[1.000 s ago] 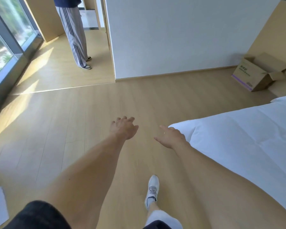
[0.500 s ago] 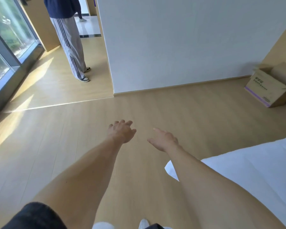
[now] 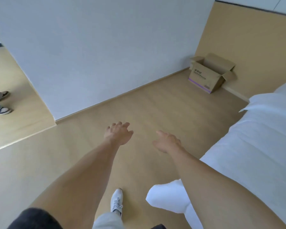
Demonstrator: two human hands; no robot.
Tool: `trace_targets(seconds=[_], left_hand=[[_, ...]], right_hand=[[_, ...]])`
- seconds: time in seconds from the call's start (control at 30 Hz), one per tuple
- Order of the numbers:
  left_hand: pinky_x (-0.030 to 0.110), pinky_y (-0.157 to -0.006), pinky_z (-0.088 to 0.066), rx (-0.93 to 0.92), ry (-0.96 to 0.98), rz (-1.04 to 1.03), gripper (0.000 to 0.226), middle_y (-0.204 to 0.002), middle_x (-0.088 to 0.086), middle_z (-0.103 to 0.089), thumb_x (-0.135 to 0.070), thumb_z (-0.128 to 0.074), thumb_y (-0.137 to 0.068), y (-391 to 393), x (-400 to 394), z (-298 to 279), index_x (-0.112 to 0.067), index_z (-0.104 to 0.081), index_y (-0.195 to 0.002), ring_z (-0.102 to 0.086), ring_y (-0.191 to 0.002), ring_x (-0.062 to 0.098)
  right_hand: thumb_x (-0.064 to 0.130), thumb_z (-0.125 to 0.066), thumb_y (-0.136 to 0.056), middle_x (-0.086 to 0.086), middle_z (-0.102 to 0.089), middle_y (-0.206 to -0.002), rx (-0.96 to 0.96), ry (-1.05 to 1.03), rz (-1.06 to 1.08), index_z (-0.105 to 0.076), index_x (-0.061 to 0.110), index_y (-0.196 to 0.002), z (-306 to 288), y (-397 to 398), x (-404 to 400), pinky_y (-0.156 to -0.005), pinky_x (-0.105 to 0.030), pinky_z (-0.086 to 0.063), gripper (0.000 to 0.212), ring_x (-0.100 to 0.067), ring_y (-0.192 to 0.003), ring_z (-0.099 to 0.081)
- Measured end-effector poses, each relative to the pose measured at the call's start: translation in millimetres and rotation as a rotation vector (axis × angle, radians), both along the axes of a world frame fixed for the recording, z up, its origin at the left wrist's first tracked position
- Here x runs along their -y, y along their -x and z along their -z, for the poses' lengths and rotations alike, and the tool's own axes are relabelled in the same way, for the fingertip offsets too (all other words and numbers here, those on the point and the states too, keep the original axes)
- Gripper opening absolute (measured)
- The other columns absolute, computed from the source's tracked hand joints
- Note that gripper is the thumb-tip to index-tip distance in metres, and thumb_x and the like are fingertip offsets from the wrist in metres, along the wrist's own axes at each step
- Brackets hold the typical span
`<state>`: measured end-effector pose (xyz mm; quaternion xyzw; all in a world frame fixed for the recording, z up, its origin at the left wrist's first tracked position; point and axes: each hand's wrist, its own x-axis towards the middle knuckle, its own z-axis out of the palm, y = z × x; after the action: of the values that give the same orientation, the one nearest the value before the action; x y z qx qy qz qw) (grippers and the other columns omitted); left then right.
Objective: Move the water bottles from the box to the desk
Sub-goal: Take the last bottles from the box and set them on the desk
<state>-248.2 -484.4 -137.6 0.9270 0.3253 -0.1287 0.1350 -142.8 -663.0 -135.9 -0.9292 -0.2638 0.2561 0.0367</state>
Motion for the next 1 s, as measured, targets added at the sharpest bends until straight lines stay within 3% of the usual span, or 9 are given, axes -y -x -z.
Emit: trace_targets(seconds=[0.27,0.6,1.0], left_hand=[[0.043,-0.110,-0.032,-0.037,0.002,0.196,0.055,-0.149,0.004,-0.045,-0.052,-0.033,-0.101,-129.2,-104.2,-9.2,-0.031,-0.035,-0.152,-0.039,-0.138,0.029],[0.043,-0.111,-0.032,-0.026,-0.004,0.364,0.054,-0.148,0.005,-0.046,-0.051,-0.034,-0.102,-261.8,-149.3,-1.2,-0.031,-0.036,-0.152,-0.040,-0.137,0.028],[0.043,-0.112,-0.031,-0.090,-0.144,0.374,0.054,-0.150,0.003,-0.044,-0.053,-0.033,-0.103,-495.5,-206.0,-8.7,-0.031,-0.035,-0.152,-0.038,-0.139,0.027]], right_hand=[[0.057,-0.047,-0.095,-0.009,-0.046,-0.149,0.017,-0.009,0.173,-0.036,0.031,-0.151,-12.9,-87.5,-93.6,-0.109,-0.040,-0.036,0.062,-0.028,-0.137,-0.043],[0.060,-0.047,-0.095,-0.010,-0.046,-0.148,0.005,0.011,0.322,-0.031,0.031,-0.153,1.0,-198.9,-138.1,-0.108,-0.041,-0.035,0.067,-0.029,-0.138,-0.042],[0.063,-0.045,-0.094,-0.007,-0.042,-0.152,-0.067,-0.073,0.314,-0.029,0.034,-0.155,27.1,-426.8,-183.2,-0.110,-0.041,-0.035,0.069,-0.029,-0.140,-0.040]])
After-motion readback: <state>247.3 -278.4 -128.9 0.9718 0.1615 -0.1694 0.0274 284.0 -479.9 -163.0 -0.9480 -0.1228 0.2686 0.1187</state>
